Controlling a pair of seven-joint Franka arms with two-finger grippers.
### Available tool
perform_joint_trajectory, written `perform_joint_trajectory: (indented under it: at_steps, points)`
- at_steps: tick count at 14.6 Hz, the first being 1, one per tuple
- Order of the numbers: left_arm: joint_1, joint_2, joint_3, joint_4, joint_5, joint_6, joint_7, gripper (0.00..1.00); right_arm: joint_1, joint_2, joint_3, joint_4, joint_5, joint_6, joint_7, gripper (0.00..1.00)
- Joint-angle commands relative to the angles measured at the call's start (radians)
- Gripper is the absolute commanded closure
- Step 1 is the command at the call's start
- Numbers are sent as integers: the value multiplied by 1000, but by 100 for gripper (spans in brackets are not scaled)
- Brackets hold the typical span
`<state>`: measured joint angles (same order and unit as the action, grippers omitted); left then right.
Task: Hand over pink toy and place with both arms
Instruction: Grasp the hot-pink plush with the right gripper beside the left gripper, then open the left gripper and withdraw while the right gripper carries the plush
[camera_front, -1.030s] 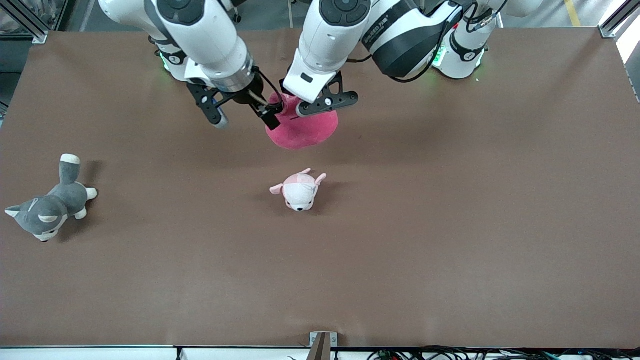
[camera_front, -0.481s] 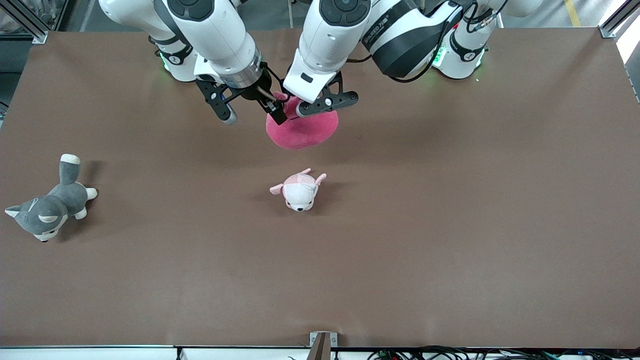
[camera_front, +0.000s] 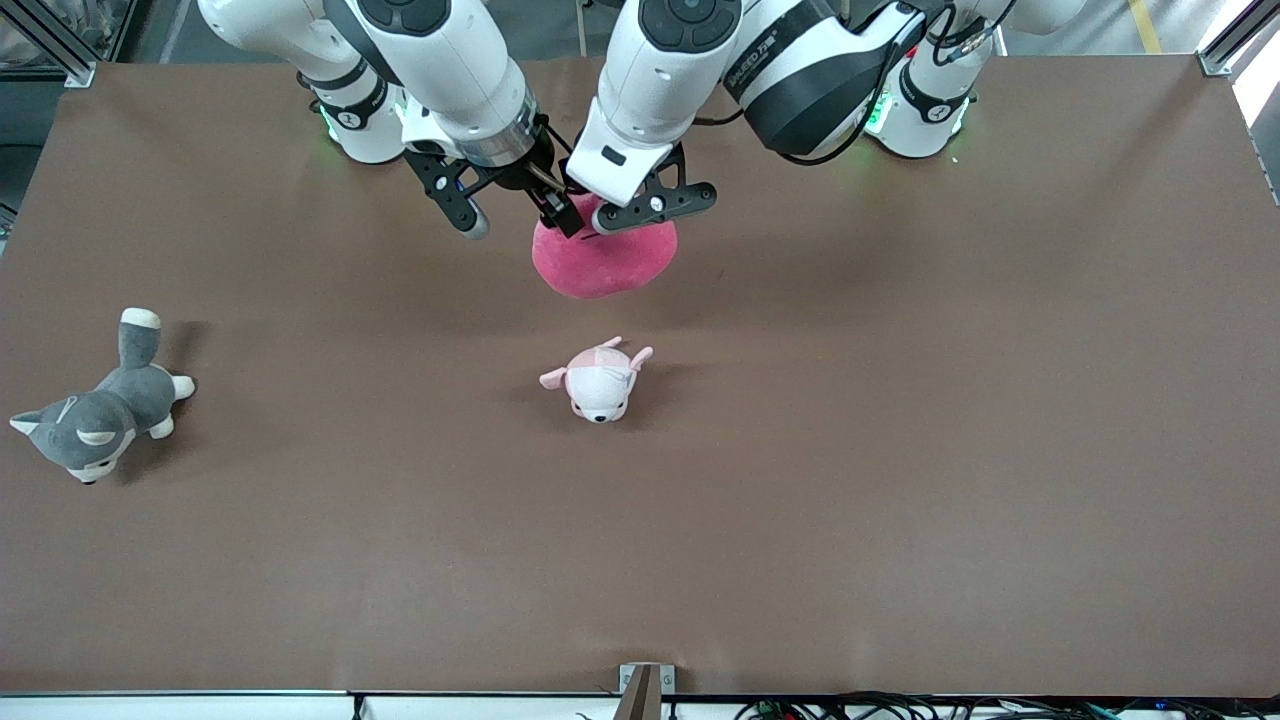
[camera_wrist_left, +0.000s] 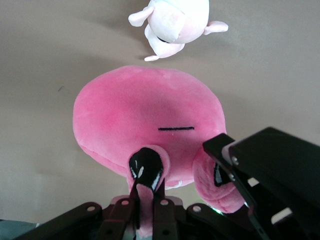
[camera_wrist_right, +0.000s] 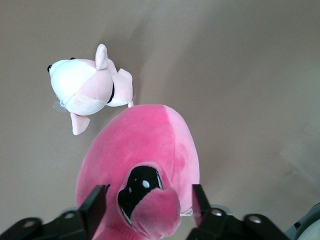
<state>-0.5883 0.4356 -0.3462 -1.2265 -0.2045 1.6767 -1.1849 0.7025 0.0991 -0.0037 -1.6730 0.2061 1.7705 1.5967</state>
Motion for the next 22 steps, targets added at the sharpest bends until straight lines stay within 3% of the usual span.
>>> perform_joint_trajectory:
  at_steps: [1, 4, 5, 7, 12, 13, 14, 15, 17, 19, 22]
  points:
    - [-13, 6, 10, 24, 2, 0, -24, 100, 8, -16, -9, -21, 18, -5, -1, 50]
    - [-15, 6, 10, 24, 2, 6, -24, 100, 8, -16, -9, -19, 19, -5, -3, 87]
    - [-15, 8, 10, 24, 4, 8, -24, 100, 8, -16, -9, -19, 33, -6, -3, 94]
    - [-15, 6, 10, 24, 4, 9, -24, 100, 6, -18, -10, -19, 45, -5, -4, 99]
    - [-13, 2, 10, 22, 2, 9, -25, 96, -4, -25, -18, -17, 45, -13, -27, 100]
    - [-11, -1, 10, 22, 2, 9, -24, 88, -6, -25, -19, -17, 45, -13, -35, 100]
    - [-10, -6, 9, 21, 2, 9, -24, 55, -14, -25, -22, -19, 45, -14, -40, 100]
    - [-11, -9, 9, 18, 7, 8, -22, 1, -29, -25, -22, -19, 45, -14, -40, 100]
    - [-16, -14, -7, 16, 86, 3, -25, 0, -50, -27, -22, -21, 45, -16, -59, 100]
    - [-13, -60, -7, 16, 99, -3, -24, 0, -80, -27, -24, -27, 42, -23, -104, 100]
    - [2, -127, -1, 15, 102, -112, -12, 0, -164, -25, -24, -68, 38, -10, -207, 100]
